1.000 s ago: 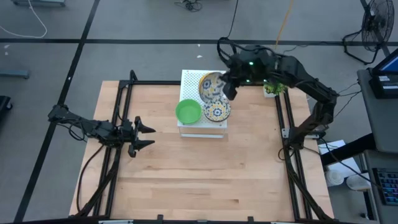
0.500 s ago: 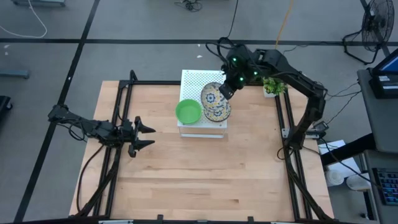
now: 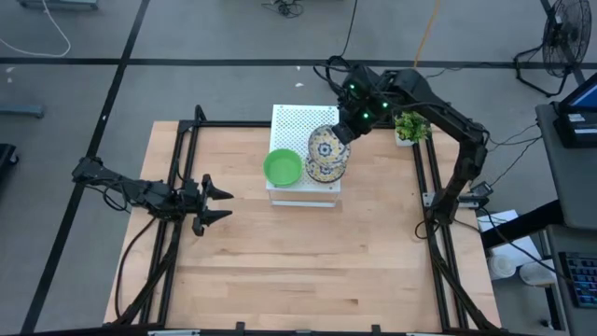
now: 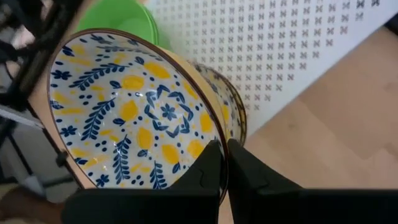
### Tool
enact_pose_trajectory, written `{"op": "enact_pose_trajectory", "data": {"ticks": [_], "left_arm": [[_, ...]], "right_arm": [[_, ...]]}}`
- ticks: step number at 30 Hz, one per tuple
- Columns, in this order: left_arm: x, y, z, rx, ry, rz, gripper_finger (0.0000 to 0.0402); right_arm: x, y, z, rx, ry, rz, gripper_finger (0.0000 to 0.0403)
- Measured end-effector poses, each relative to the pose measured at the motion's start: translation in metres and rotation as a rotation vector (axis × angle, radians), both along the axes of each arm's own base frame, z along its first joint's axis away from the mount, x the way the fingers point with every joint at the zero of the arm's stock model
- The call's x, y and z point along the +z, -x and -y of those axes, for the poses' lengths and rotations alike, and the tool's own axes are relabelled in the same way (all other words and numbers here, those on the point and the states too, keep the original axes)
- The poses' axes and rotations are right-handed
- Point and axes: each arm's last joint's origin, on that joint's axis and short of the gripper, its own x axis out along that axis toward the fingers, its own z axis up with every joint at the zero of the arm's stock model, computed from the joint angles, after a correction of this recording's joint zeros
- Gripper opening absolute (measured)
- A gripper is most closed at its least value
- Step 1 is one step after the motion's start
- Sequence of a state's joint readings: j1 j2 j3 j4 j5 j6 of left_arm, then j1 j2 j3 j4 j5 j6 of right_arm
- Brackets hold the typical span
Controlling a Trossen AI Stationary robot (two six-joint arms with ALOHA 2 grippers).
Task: Pick & Place Mini bowls
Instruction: Stack the white bowl on the shelf
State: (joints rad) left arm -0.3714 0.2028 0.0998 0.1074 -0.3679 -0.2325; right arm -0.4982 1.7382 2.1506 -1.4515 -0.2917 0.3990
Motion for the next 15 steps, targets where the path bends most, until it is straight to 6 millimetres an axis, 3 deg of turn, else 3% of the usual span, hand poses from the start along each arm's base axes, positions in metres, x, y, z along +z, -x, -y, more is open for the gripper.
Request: {"op": "enact_pose_trajectory", "data": {"ticks": [8, 15], "left_arm": [[0.000, 0.000, 0.000, 0.000, 0.000, 0.000, 0.0255], [0.000, 0.000, 0.000, 0.000, 0.000, 0.000, 0.0255]], "right_arm": [[-0.004, -0.004, 0.006, -0.049, -0.016, -0.003, 0.0000], [-0.016, -0.020, 0.000, -0.001, -0.030, -0.036, 0.0000]]}}
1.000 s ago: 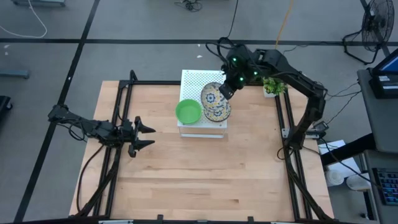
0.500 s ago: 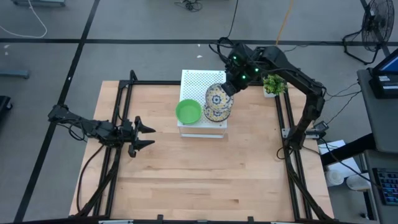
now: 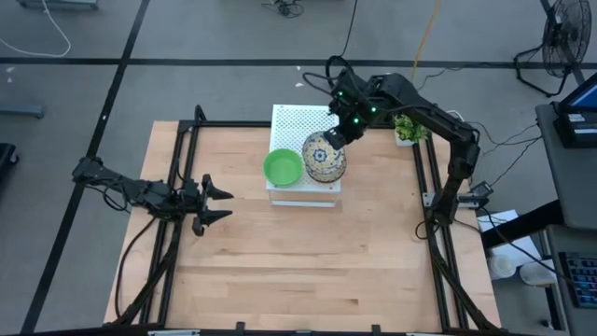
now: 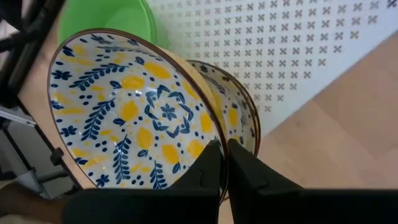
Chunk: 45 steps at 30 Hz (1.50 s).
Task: Pick & Place Mini bowls
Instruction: Stack the white bowl on the shelf
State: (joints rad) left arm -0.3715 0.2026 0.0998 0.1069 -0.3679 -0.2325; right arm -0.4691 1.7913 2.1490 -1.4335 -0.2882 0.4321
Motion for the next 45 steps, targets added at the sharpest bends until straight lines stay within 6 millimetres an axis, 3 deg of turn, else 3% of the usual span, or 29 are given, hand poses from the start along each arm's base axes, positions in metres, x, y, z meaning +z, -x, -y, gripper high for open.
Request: {"op": "enact_pose_trajectory", "data": {"ticks": [20, 45], "left_arm": [[0.000, 0.000, 0.000, 0.000, 0.000, 0.000, 0.0255], [0.000, 0.000, 0.000, 0.000, 0.000, 0.000, 0.0255]], "right_arm": [[-0.007, -0.002, -0.003, 0.004, 0.002, -0.060, 0.0000], [-0.037, -0.009, 0.000, 0.010, -0.030, -0.119, 0.0000]]}}
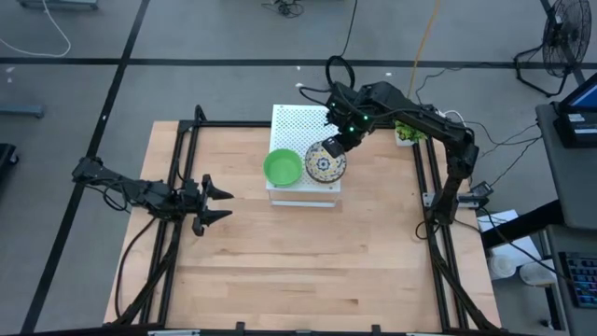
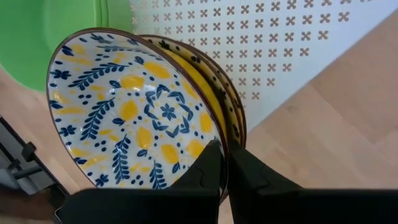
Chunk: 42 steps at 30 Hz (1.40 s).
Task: Pick & Place Mini bowls
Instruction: Stack the white bowl on the shelf
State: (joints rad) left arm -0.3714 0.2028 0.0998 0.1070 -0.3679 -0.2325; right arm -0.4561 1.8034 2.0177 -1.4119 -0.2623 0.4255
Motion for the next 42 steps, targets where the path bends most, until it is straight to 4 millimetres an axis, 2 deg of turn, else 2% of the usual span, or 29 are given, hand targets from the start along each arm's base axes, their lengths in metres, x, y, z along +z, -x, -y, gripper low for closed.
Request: {"op": "enact_pose_trajectory", "data": {"ticks": [6, 15, 30, 42], "left_arm": [[0.000, 0.000, 0.000, 0.000, 0.000, 0.000, 0.0255], [0.000, 0.000, 0.000, 0.000, 0.000, 0.000, 0.0255], [0.000, 0.000, 0.000, 0.000, 0.000, 0.000, 0.0255], [0.000, 0.000, 0.000, 0.000, 0.000, 0.000, 0.0255]], "right_arm": [[-0.008, -0.002, 0.001, -0.010, -0.008, -0.002, 0.0014], [-0.008, -0.004, 0.002, -0.017, -0.003, 0.012, 0.0045], [-0.002, -0.011, 0.006, -0.035, 0.047, 0.121, 0.0139], [0.003, -0.014, 0.008, -0.043, 0.075, 0.180, 0.0148]]}}
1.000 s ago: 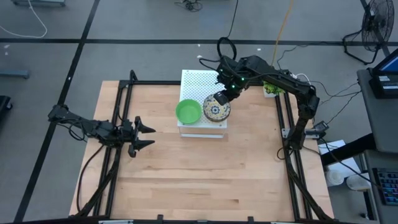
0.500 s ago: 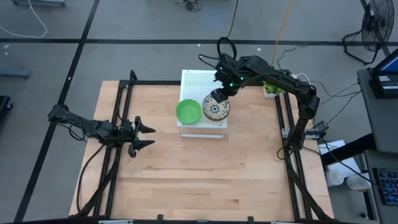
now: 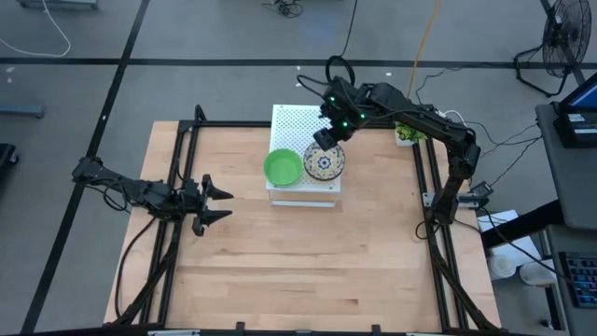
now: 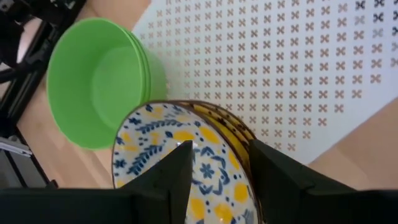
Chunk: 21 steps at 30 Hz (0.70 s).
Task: Pick & Place Mini bowls
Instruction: Stack the white bowl on the shelf
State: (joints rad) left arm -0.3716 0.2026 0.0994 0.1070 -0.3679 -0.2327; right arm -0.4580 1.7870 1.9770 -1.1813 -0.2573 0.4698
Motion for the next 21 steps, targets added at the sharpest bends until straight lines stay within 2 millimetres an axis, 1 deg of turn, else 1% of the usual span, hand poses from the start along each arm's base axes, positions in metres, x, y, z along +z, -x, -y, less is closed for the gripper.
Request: {"op": "enact_pose_trajectory", "data": {"ticks": [6, 10, 15, 18, 21], "left_arm": [[0.000, 0.000, 0.000, 0.000, 0.000, 0.001, 0.0255], [0.000, 0.000, 0.000, 0.000, 0.000, 0.000, 0.0255], [0.000, 0.000, 0.000, 0.000, 0.000, 0.000, 0.0255], [0.000, 0.000, 0.000, 0.000, 0.000, 0.000, 0.0255], [0.000, 0.000, 0.000, 0.000, 0.000, 0.001, 0.0255]], "right_arm": [[0.003, -0.004, 0.002, -0.002, 0.031, 0.046, 0.0148], [0.004, -0.006, 0.005, -0.005, 0.096, 0.054, 0.0148], [0.007, -0.012, 0.005, 0.035, 0.211, 0.090, 0.0147], [0.012, -0.020, 0.000, 0.083, 0.279, 0.147, 0.0141], [0.018, -0.028, -0.010, 0.163, 0.354, 0.215, 0.0134]]}}
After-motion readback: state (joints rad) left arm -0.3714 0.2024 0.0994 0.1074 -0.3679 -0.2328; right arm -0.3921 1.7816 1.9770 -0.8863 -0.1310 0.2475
